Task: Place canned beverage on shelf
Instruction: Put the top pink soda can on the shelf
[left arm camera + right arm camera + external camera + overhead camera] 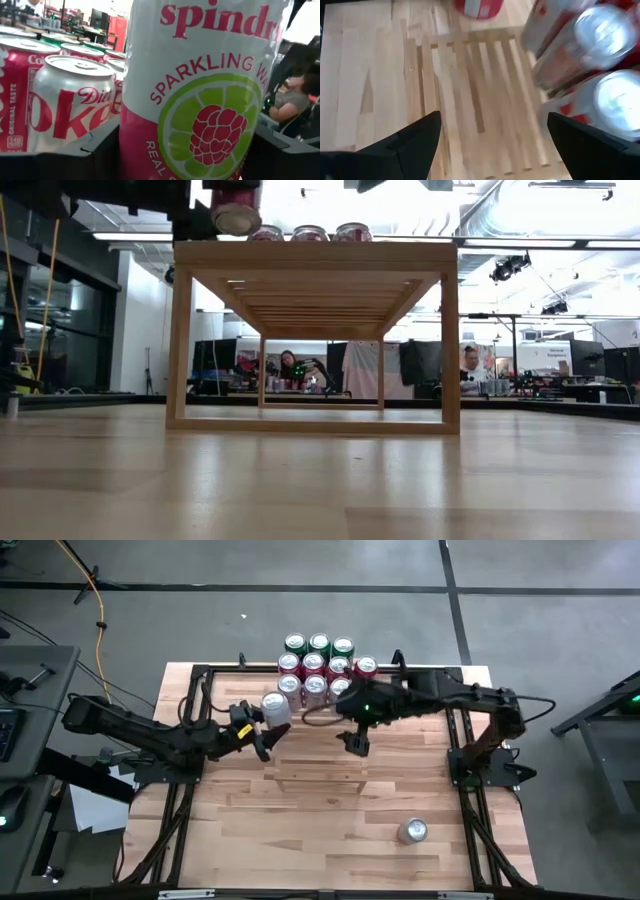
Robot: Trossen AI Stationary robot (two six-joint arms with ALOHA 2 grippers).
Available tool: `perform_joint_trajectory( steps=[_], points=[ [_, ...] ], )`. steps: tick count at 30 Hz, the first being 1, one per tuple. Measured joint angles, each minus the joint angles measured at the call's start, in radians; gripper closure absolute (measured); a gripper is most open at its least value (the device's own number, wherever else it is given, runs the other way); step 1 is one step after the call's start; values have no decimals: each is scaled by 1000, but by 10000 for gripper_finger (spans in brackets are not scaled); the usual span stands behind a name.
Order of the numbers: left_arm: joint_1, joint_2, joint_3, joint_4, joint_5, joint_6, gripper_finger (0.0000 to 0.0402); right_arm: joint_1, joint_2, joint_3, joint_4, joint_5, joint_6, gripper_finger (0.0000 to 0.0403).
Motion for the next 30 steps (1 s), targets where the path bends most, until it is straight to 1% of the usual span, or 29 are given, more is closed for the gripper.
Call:
perform_joint_trajectory(
  steps=[4,7,9,12,16,19,22,25,30],
  points=[
    [8,9,2,3,3,35,121,20,-117,-288,222,-5,93,52],
    [16,32,2,2,3,40,121,37,-207,-468,428,-5,200,52],
    [21,58,2,14,4,18,121,43,-252,-560,594,-4,265,52],
    [21,115,2,41,13,-9,121,49,-277,-659,847,22,333,52],
    [21,195,2,144,16,-10,121,48,-262,-722,1058,93,339,52],
    [21,248,3,223,40,-10,121,47,-227,-727,1107,134,315,52],
    [21,281,13,245,78,-9,121,47,-197,-729,1154,134,240,52],
    [21,303,29,245,146,-9,121,47,-175,-729,1193,118,165,52],
    [21,333,63,247,243,-9,121,47,-169,-729,1217,107,101,52]
  ],
)
